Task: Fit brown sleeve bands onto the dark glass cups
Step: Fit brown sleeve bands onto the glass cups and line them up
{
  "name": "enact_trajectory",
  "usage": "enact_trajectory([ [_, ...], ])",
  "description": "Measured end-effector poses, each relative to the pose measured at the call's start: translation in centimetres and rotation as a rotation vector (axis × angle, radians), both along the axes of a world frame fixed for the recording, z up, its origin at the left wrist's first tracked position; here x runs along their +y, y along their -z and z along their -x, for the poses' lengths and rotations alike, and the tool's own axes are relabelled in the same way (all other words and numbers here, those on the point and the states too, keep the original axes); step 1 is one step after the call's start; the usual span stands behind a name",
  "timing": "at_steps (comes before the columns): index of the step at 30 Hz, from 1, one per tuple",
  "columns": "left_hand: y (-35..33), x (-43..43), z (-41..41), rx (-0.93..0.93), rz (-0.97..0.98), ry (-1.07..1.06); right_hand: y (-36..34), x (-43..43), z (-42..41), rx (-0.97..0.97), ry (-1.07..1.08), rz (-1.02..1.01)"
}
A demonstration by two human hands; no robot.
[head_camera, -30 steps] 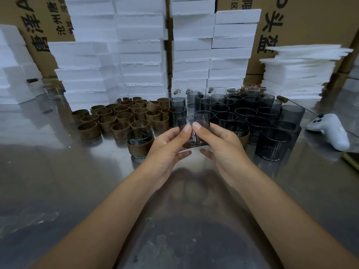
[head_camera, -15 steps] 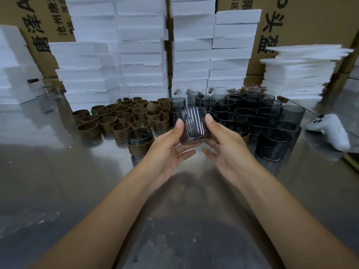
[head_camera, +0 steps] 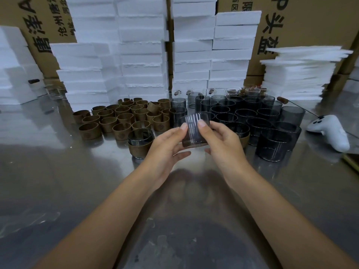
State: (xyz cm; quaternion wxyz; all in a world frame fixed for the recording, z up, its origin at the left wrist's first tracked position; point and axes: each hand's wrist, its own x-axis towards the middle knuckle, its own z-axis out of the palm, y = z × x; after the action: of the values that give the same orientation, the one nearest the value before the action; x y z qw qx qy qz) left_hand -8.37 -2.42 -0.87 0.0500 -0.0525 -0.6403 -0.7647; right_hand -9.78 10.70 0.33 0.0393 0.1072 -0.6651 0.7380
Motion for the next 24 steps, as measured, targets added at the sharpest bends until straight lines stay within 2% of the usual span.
enact_trajectory([
  [7,0.0,0.1,0.0,0.01,-0.038,0.032,0.0,0.1,0.0,-0.002,-0.022,-0.052],
  [19,-0.5,0.0,-0.3,-0.002,-0.154,0.112,0.0,1.1,1.0,-0.181,-0.203,0.22],
  [24,-0.5,0.0,-0.3,0.002,-0.14,0.115,0.1,1.0,1.0,-0.139,-0.192,0.183],
])
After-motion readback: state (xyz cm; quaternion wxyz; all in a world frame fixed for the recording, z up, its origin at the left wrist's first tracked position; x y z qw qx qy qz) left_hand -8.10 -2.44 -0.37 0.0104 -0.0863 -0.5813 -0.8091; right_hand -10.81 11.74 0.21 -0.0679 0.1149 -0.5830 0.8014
